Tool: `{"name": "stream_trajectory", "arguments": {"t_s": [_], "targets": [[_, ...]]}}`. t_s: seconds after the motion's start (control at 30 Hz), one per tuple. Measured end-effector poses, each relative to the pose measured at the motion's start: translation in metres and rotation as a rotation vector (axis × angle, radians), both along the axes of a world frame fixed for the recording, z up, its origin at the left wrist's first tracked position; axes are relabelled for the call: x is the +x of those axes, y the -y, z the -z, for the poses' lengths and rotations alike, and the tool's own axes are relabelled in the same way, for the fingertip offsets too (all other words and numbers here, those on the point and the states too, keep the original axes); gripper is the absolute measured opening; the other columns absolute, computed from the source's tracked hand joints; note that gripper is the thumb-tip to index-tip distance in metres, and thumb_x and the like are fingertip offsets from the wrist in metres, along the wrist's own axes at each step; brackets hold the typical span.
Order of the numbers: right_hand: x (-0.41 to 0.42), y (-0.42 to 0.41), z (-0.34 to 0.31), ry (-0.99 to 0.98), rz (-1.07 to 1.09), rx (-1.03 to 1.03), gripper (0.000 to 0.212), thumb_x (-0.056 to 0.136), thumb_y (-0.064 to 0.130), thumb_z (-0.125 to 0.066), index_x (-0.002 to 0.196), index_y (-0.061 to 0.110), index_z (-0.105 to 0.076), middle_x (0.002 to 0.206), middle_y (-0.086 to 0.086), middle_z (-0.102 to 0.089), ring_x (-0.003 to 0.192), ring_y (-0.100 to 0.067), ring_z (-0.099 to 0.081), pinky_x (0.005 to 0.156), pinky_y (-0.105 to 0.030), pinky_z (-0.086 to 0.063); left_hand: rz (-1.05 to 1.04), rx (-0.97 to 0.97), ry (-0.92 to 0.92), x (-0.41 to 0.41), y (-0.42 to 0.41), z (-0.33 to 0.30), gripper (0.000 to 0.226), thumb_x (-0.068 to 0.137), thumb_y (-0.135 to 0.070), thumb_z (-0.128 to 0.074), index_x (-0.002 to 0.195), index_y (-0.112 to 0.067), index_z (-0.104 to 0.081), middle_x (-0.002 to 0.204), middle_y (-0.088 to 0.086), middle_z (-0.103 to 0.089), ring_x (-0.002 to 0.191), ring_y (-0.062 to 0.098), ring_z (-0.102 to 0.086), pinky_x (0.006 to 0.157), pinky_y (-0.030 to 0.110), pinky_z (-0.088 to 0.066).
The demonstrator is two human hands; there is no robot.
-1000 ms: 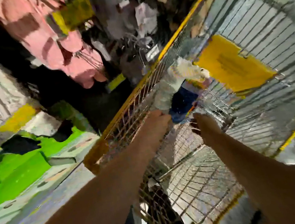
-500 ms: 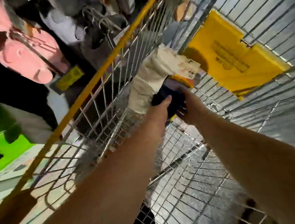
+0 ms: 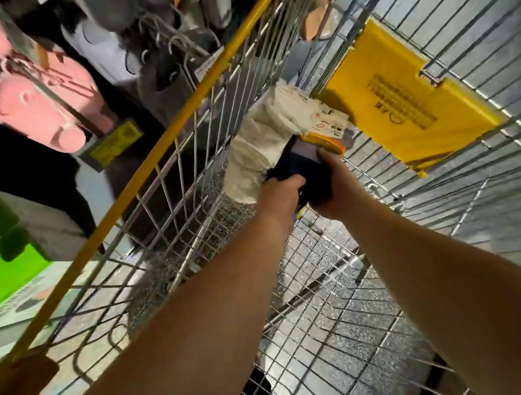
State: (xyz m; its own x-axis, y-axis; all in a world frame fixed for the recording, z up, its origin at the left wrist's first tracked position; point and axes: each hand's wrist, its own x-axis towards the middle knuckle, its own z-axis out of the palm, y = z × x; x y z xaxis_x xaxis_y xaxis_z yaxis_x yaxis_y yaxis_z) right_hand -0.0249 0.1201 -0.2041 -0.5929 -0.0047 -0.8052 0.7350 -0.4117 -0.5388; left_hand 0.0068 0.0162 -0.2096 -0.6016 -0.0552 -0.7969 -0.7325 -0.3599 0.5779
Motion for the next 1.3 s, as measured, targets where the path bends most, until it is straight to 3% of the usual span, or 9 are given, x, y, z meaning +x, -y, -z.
{"name": "stream_trajectory", "arguments": {"t_s": [0.1, 0.3, 0.43, 0.6, 0.77, 0.97, 1.17, 1.23, 1.3], "targets": [[0.007, -0.005, -0.010, 0.015, 0.062, -0.035, 0.046, 0.103, 0.041, -0.042, 0.136, 0.013, -0.058, 0.116, -0.014, -0.071, 0.102, -0.026, -0.070, 0.083, -0.035, -0.054, 0.117, -0.077, -0.066, 0.006, -0.005, -0.011, 0.040, 0.083, -0.017, -0.068, 0.119, -0.001, -0.063, 0.105, 0.020, -0.068, 0.086, 0.029, -0.063, 0.059, 0.025, -0.046], [0.031, -0.014, -0.046, -0.005, 0.143, 0.025, 0.040, 0.103, 0.036, -0.042, 0.129, 0.010, -0.059, 0.109, -0.013, -0.068, 0.093, -0.024, -0.067, 0.078, -0.033, -0.054, 0.295, -0.227, -0.164, 0.025, -0.013, -0.048, 0.045, 0.088, -0.026, -0.071, 0.127, -0.007, -0.059, 0.116, 0.010, -0.066, 0.104, 0.028, -0.062, 0.088, 0.036, -0.051], [0.052, -0.020, -0.080, -0.041, 0.213, 0.099, 0.034, 0.101, 0.031, -0.050, 0.125, 0.009, -0.062, 0.099, -0.013, -0.071, 0.069, -0.023, -0.074, 0.053, -0.029, -0.058, 0.303, -0.268, -0.250, 0.042, -0.006, -0.079, 0.030, 0.087, -0.038, -0.073, 0.105, -0.017, -0.062, 0.105, 0.005, -0.067, 0.097, 0.025, -0.063, 0.085, 0.035, -0.051], [0.088, -0.026, -0.130, -0.133, 0.204, 0.150, 0.048, 0.104, 0.038, -0.046, 0.133, 0.001, -0.055, 0.115, -0.018, -0.065, 0.081, -0.030, -0.067, 0.050, -0.028, -0.055, 0.337, -0.133, -0.303, 0.056, 0.009, -0.141, 0.034, 0.077, -0.042, -0.078, 0.085, -0.020, -0.053, 0.106, 0.015, -0.066, 0.099, 0.030, -0.067, 0.091, 0.042, -0.056], [0.135, -0.022, -0.200, -0.222, 0.163, 0.183, 0.042, 0.100, 0.038, -0.052, 0.126, 0.005, -0.058, 0.116, -0.018, -0.067, 0.094, -0.031, -0.069, 0.081, -0.040, -0.058, 0.517, 0.154, -0.309, 0.083, 0.021, -0.218, 0.037, 0.102, -0.035, -0.056, 0.078, -0.012, -0.071, 0.074, 0.002, -0.076, 0.064, 0.011, -0.073, 0.063, 0.015, -0.055], [0.191, 0.006, -0.305, -0.294, -0.025, 0.382, 0.039, 0.100, 0.043, -0.053, 0.087, 0.006, -0.060, 0.059, -0.010, -0.068, 0.040, -0.022, -0.058, 0.045, -0.024, -0.033, 0.486, 0.084, -0.391, 0.128, 0.055, -0.301, 0.035, 0.089, -0.058, -0.063, 0.094, -0.024, -0.074, 0.100, 0.001, -0.077, 0.096, 0.022, -0.070, 0.082, 0.033, -0.048], [0.243, 0.056, -0.376, -0.494, -0.145, 0.393, 0.019, 0.099, 0.027, -0.060, 0.104, 0.009, -0.063, 0.102, -0.015, -0.071, 0.078, -0.027, -0.068, 0.043, -0.020, -0.046, 0.386, 0.159, -0.614, 0.178, 0.118, -0.377, 0.048, 0.090, -0.056, -0.060, 0.123, -0.022, -0.069, 0.120, 0.006, -0.072, 0.110, 0.024, -0.070, 0.086, 0.036, -0.056], [0.254, 0.075, -0.398, -0.568, -0.226, 0.443, 0.013, 0.096, 0.027, -0.063, 0.101, 0.015, -0.063, 0.102, -0.010, -0.072, 0.082, -0.023, -0.069, 0.058, -0.026, -0.052, 0.371, 0.097, -0.604, 0.188, 0.135, -0.389, 0.084, 0.068, -0.070, -0.076, 0.135, -0.021, -0.061, 0.130, 0.006, -0.067, 0.119, 0.026, -0.065, 0.101, 0.045, -0.051], [0.263, 0.094, -0.415, -0.640, -0.317, 0.493, 0.013, 0.091, 0.030, -0.069, 0.099, 0.022, -0.065, 0.106, -0.003, -0.073, 0.089, -0.021, -0.071, 0.076, -0.034, -0.054, 0.338, 0.012, -0.601, 0.202, 0.159, -0.408, 0.099, 0.065, -0.068, -0.081, 0.139, -0.008, -0.055, 0.120, 0.011, -0.071, 0.104, 0.023, -0.070, 0.092, 0.041, -0.056]]}}
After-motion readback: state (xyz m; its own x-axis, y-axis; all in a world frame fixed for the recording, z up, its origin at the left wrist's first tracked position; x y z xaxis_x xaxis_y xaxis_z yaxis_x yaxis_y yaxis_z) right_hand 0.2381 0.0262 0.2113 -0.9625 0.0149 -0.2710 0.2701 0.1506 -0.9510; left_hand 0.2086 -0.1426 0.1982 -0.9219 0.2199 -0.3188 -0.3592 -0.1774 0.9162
